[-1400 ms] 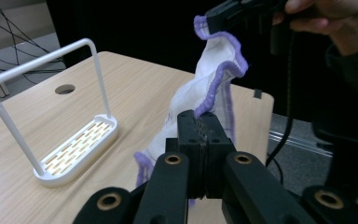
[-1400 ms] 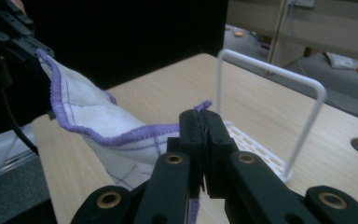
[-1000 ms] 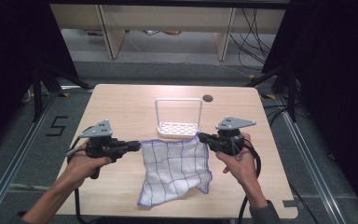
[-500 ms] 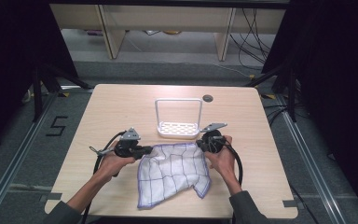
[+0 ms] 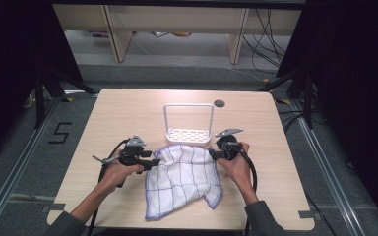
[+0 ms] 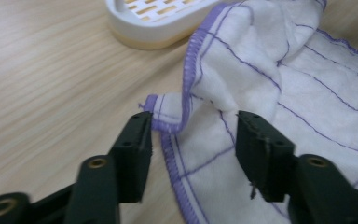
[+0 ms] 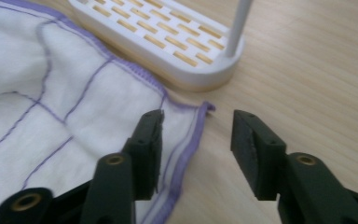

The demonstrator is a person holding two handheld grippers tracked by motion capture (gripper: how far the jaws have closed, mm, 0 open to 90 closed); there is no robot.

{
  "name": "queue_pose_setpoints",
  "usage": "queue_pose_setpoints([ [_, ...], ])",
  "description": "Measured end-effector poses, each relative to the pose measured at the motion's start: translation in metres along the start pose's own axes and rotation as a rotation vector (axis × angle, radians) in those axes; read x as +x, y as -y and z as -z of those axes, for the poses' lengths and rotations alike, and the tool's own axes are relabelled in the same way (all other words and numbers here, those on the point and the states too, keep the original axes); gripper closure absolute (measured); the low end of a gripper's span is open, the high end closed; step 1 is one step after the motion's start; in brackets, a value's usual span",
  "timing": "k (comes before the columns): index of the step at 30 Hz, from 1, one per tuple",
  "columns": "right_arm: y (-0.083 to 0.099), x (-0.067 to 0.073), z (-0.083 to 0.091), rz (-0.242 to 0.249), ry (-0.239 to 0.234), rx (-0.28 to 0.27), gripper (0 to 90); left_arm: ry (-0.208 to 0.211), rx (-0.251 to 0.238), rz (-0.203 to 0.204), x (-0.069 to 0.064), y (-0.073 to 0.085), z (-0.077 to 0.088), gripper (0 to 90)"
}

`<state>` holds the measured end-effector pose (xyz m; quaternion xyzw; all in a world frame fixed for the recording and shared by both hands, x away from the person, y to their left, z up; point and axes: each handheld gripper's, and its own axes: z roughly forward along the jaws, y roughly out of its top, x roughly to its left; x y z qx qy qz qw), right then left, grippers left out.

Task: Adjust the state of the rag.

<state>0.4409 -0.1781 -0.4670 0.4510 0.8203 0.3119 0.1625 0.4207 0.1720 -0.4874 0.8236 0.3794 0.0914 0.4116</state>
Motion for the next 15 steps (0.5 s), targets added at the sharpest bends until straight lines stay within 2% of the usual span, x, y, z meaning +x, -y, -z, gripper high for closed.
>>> queue_pose_setpoints([
  [1, 0.006, 0.000, 0.019, 0.002, 0.004, -0.009, 49.2, 0.005, -0.005, 0.020, 0.000, 0.005, 0.012, 37.8],
  [2, 0.010, 0.001, 0.026, -0.004, 0.000, -0.012, 48.4, -0.002, -0.012, 0.037, -0.002, 0.008, 0.019, 35.9],
  [3, 0.010, 0.001, 0.026, -0.004, 0.000, -0.012, 48.4, -0.002, -0.012, 0.037, -0.002, 0.008, 0.019, 34.4],
  [4, 0.016, 0.000, 0.033, 0.028, 0.001, -0.038, 48.3, 0.004, -0.022, 0.049, -0.005, 0.014, 0.028, 34.4],
  [6, 0.031, 0.008, 0.052, 0.011, -0.027, -0.019, 48.3, 0.014, -0.025, 0.034, -0.011, 0.023, 0.039, 34.3],
  [7, 0.039, 0.011, 0.058, 0.035, -0.039, -0.027, 48.3, 0.028, -0.027, 0.035, -0.016, 0.027, 0.044, 34.3],
  [8, 0.046, 0.016, 0.063, 0.020, -0.065, -0.025, 48.3, 0.034, -0.039, 0.046, -0.022, 0.032, 0.047, 34.4],
  [9, 0.054, 0.019, 0.067, 0.039, -0.079, -0.039, 48.4, 0.042, -0.033, 0.039, -0.027, 0.037, 0.051, 34.3],
  [10, 0.060, 0.024, 0.071, 0.022, -0.090, -0.034, 48.3, 0.059, -0.034, 0.036, -0.032, 0.041, 0.054, 34.4],
  [11, 0.067, 0.027, 0.074, 0.038, -0.104, -0.035, 48.3, 0.065, -0.040, 0.040, -0.038, 0.046, 0.057, 34.4],
  [13, 0.077, 0.034, 0.080, 0.034, -0.123, -0.035, 48.8, 0.088, -0.039, 0.043, -0.051, 0.057, 0.062, 34.3],
  [15, 0.087, 0.048, 0.086, 0.028, -0.152, -0.033, 50.1, 0.112, -0.032, 0.043, -0.061, 0.067, 0.063, 33.8],
])
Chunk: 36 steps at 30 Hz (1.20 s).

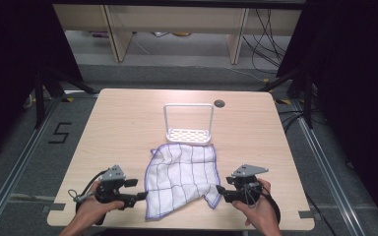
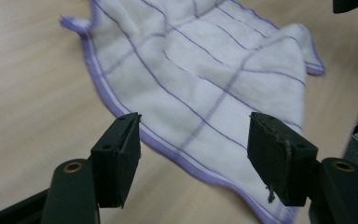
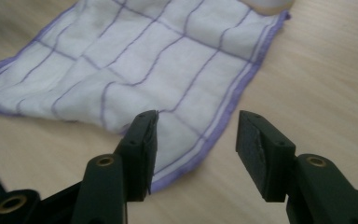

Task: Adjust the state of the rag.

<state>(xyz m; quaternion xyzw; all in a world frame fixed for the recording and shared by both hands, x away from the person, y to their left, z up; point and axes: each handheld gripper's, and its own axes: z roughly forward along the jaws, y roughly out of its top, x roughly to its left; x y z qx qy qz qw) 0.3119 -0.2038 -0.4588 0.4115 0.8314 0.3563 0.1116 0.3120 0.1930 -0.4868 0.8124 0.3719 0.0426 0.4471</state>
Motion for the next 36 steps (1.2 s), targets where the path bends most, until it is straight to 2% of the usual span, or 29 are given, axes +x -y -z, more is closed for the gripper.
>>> queue_pose_setpoints([
  [1, 0.000, 0.000, 0.000, 0.000, 0.000, 0.000, 50.1, 0.010, 0.009, -0.008, -0.003, 0.003, 0.001, 33.8],
  [3, 0.005, 0.011, -0.002, 0.014, -0.020, 0.020, 51.0, 0.018, 0.030, -0.023, -0.010, 0.011, 0.003, 34.0],
  [4, 0.008, 0.015, -0.005, 0.034, -0.020, 0.021, 52.3, 0.018, 0.021, -0.018, -0.014, 0.015, 0.003, 34.2],
  [5, 0.011, 0.021, -0.009, 0.036, -0.039, 0.029, 52.7, 0.015, 0.026, -0.025, -0.016, 0.017, 0.003, 34.5],
  [6, 0.014, 0.024, -0.014, 0.066, -0.059, 0.037, 54.0, 0.016, 0.032, -0.033, -0.019, 0.019, 0.002, 35.6],
  [7, 0.014, 0.024, -0.014, 0.066, -0.059, 0.037, 54.0, 0.014, 0.044, -0.051, -0.020, 0.020, 0.001, 35.6],
  [8, 0.015, 0.025, -0.015, 0.080, -0.055, 0.039, 54.1, 0.027, 0.039, -0.044, -0.022, 0.020, -0.001, 35.9],
  [9, 0.015, 0.027, -0.014, 0.068, -0.059, 0.066, 54.8, 0.034, 0.039, -0.047, -0.023, 0.020, -0.003, 36.6],
  [10, 0.015, 0.027, -0.017, 0.088, -0.054, 0.060, 55.4, 0.034, 0.045, -0.053, -0.025, 0.020, -0.004, 37.7],
  [11, 0.015, 0.029, -0.017, 0.065, -0.059, 0.074, 55.7, 0.039, 0.041, -0.064, -0.027, 0.020, -0.006, 38.3],
  [12, 0.016, 0.027, -0.020, 0.091, -0.050, 0.071, 56.0, 0.042, 0.043, -0.065, -0.029, 0.020, -0.009, 38.9],
  [13, 0.017, 0.027, -0.026, 0.086, -0.054, 0.087, 57.2, 0.048, 0.034, -0.065, -0.033, 0.020, -0.011, 39.9],
  [15, 0.018, 0.027, -0.029, 0.085, -0.047, 0.078, 57.6, 0.057, 0.032, -0.072, -0.038, 0.020, -0.016, 40.2],
  [16, 0.018, 0.026, -0.030, 0.077, -0.052, 0.102, 58.6, 0.062, 0.045, -0.098, -0.041, 0.019, -0.021, 40.4],
  [19, 0.019, 0.027, -0.037, 0.094, -0.035, 0.111, 60.6, 0.046, 0.077, -0.139, -0.046, 0.021, -0.032, 41.1],
  [20, 0.020, 0.025, -0.040, 0.150, -0.036, 0.120, 64.8, 0.049, 0.082, -0.149, -0.045, 0.021, -0.035, 41.5],
  [21, 0.020, 0.025, -0.040, 0.150, -0.036, 0.120, 64.8, 0.052, 0.084, -0.152, -0.045, 0.023, -0.038, 41.5],
  [22, 0.020, 0.027, -0.039, 0.119, -0.025, 0.133, 67.5, 0.041, 0.091, -0.158, -0.046, 0.024, -0.041, 43.5],
  [23, 0.020, 0.026, -0.039, 0.123, -0.015, 0.132, 72.5, 0.021, 0.081, -0.194, -0.047, 0.024, -0.042, 46.7],
  [24, 0.021, 0.026, -0.039, 0.131, -0.008, 0.132, 76.7, 0.005, 0.092, -0.240, -0.047, 0.023, -0.041, 52.7],
  [25, 0.021, 0.023, -0.038, 0.153, -0.006, 0.138, 83.2, -0.015, 0.104, -0.281, -0.046, 0.023, -0.041, 61.5],
  [26, 0.021, 0.023, -0.038, 0.153, -0.006, 0.138, 83.2, -0.015, 0.100, -0.295, -0.047, 0.023, -0.041, 61.5],
  [27, 0.021, 0.023, -0.037, 0.154, 0.001, 0.132, 84.5, -0.023, 0.098, -0.313, -0.047, 0.022, -0.041, 68.0],
  [29, 0.020, 0.019, -0.030, 0.168, -0.010, 0.102, 86.6, 0.023, 0.061, -0.284, -0.048, 0.022, -0.038, 82.1],
  [32, 0.020, 0.017, -0.022, 0.157, -0.023, 0.078, 86.9, 0.039, 0.064, -0.300, -0.047, 0.022, -0.031, 83.6],
  [33, 0.021, 0.017, -0.019, 0.139, -0.026, 0.079, 87.0, 0.043, 0.063, -0.279, -0.048, 0.022, -0.028, 83.9],
  [34, 0.022, 0.014, -0.014, 0.157, -0.035, 0.085, 87.0, 0.054, 0.054, -0.284, -0.046, 0.022, -0.024, 84.1],
  [35, 0.024, 0.014, -0.010, 0.139, -0.041, 0.066, 87.1, 0.066, 0.048, -0.271, -0.046, 0.023, -0.021, 84.1],
  [36, 0.025, 0.013, -0.005, 0.144, -0.048, 0.077, 87.1, 0.082, 0.040, -0.260, -0.048, 0.024, -0.018, 84.1],
])
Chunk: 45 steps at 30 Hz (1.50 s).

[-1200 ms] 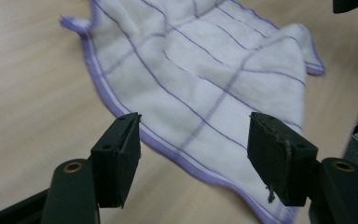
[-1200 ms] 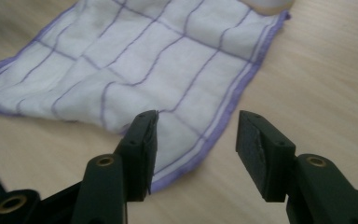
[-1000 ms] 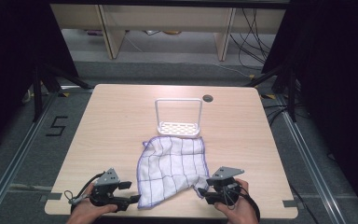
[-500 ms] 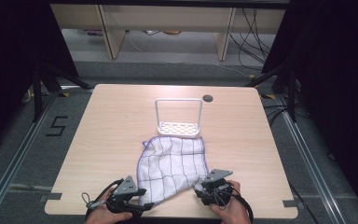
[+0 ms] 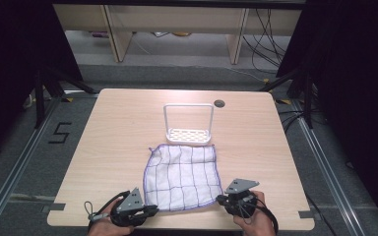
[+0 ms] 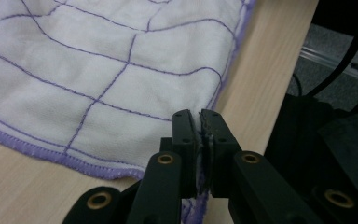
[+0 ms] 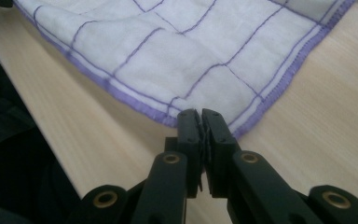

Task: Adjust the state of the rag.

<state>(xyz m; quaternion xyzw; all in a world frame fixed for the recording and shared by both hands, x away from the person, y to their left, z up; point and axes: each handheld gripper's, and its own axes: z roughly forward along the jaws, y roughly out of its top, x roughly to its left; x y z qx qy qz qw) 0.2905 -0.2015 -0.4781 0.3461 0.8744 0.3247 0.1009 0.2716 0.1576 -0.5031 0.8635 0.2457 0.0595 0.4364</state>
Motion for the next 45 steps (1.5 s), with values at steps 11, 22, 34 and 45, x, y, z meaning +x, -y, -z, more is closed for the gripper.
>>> queue_pose_setpoints([
  [11, 0.015, 0.025, 0.012, 0.022, -0.065, 0.027, 71.8, 0.046, 0.059, 0.000, -0.009, 0.013, 0.007, 78.5],
  [22, -0.003, -0.005, 0.020, -0.077, 0.024, -0.037, 48.9, -0.040, -0.047, 0.143, 0.022, -0.002, 0.024, 39.6],
  [34, -0.054, -0.056, -0.013, -0.113, 0.114, -0.072, 47.2, -0.203, -0.019, 0.194, 0.089, -0.019, 0.016, 34.1],
  [45, -0.090, -0.089, -0.038, -0.147, 0.148, -0.041, 44.1, -0.284, -0.033, 0.215, 0.137, -0.048, 0.003, 31.6],
])
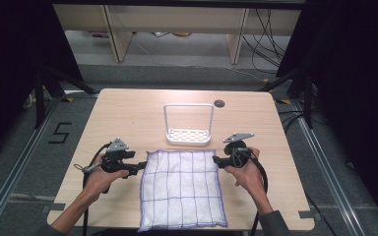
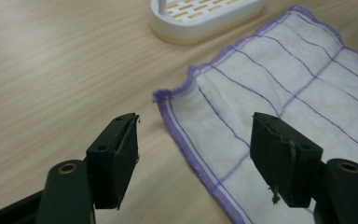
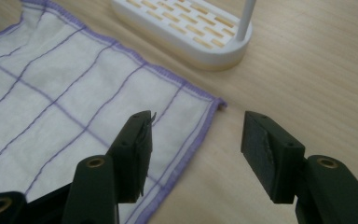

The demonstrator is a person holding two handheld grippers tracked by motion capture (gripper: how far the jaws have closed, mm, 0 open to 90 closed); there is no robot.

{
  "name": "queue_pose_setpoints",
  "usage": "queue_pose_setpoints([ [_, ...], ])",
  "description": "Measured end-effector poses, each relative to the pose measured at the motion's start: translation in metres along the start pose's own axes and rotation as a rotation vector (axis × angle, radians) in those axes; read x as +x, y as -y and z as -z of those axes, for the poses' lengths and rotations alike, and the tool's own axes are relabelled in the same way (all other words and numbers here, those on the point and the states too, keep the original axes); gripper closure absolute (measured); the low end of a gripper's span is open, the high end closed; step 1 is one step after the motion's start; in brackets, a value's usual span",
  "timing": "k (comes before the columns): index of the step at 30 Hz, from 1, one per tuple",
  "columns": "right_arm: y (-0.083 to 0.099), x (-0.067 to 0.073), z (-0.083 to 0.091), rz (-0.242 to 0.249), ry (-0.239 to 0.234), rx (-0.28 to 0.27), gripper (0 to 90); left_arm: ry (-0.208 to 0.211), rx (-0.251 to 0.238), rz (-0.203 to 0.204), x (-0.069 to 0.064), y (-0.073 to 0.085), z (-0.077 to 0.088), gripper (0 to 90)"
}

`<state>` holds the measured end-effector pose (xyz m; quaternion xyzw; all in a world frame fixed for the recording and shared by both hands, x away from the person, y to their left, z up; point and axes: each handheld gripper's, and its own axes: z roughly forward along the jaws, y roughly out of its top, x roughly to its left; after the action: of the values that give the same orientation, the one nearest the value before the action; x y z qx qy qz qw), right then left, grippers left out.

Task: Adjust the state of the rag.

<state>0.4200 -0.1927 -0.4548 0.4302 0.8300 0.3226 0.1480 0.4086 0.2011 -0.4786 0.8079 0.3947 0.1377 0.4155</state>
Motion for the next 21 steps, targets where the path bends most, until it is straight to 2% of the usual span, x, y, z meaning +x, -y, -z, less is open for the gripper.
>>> queue_pose_setpoints([
  [2, -0.005, -0.003, -0.007, -0.014, -0.006, 0.006, 43.8, -0.003, 0.004, 0.005, 0.004, -0.004, -0.004, 30.8],
  [3, -0.008, -0.004, -0.008, -0.027, -0.013, 0.028, 43.6, -0.012, 0.003, 0.009, 0.006, -0.006, -0.006, 30.2],
  [4, -0.010, -0.006, -0.011, -0.026, -0.010, 0.031, 43.3, -0.010, 0.020, 0.007, 0.008, -0.007, -0.008, 28.7],
  [6, -0.012, -0.008, -0.016, -0.038, -0.007, 0.025, 42.5, 0.012, 0.021, 0.017, 0.010, -0.008, -0.013, 27.1],
  [9, -0.015, -0.014, -0.021, -0.038, -0.004, 0.041, 41.6, 0.006, 0.035, 0.004, 0.014, -0.010, -0.018, 24.3],
  [10, -0.016, -0.015, -0.022, -0.034, -0.004, 0.042, 41.4, 0.008, 0.034, 0.014, 0.014, -0.010, -0.021, 24.0],
  [11, -0.016, -0.017, -0.025, -0.033, 0.002, 0.041, 41.4, 0.013, 0.042, 0.006, 0.016, -0.011, -0.023, 22.8],
  [12, -0.017, -0.017, -0.026, -0.056, -0.007, 0.042, 41.4, 0.014, 0.041, 0.009, 0.015, -0.011, -0.025, 21.5],
  [13, -0.017, -0.018, -0.028, -0.057, -0.011, 0.044, 41.4, 0.027, 0.049, 0.004, 0.015, -0.013, -0.026, 21.1],
  [14, -0.017, -0.019, -0.030, -0.056, -0.017, 0.045, 41.4, 0.026, 0.039, -0.018, 0.016, -0.014, -0.027, 21.0],
  [17, -0.017, -0.020, -0.036, -0.060, -0.013, 0.054, 41.5, 0.025, 0.034, -0.016, 0.016, -0.016, -0.031, 19.8],
  [19, -0.017, -0.021, -0.040, -0.052, -0.012, 0.056, 41.5, 0.038, 0.051, -0.035, 0.019, -0.018, -0.033, 18.3],
  [20, -0.017, -0.021, -0.041, -0.036, -0.011, 0.057, 41.5, 0.036, 0.048, -0.027, 0.019, -0.019, -0.035, 18.1],
  [21, -0.018, -0.020, -0.042, -0.055, -0.005, 0.055, 41.5, 0.035, 0.049, -0.038, 0.019, -0.019, -0.037, 17.5],
])
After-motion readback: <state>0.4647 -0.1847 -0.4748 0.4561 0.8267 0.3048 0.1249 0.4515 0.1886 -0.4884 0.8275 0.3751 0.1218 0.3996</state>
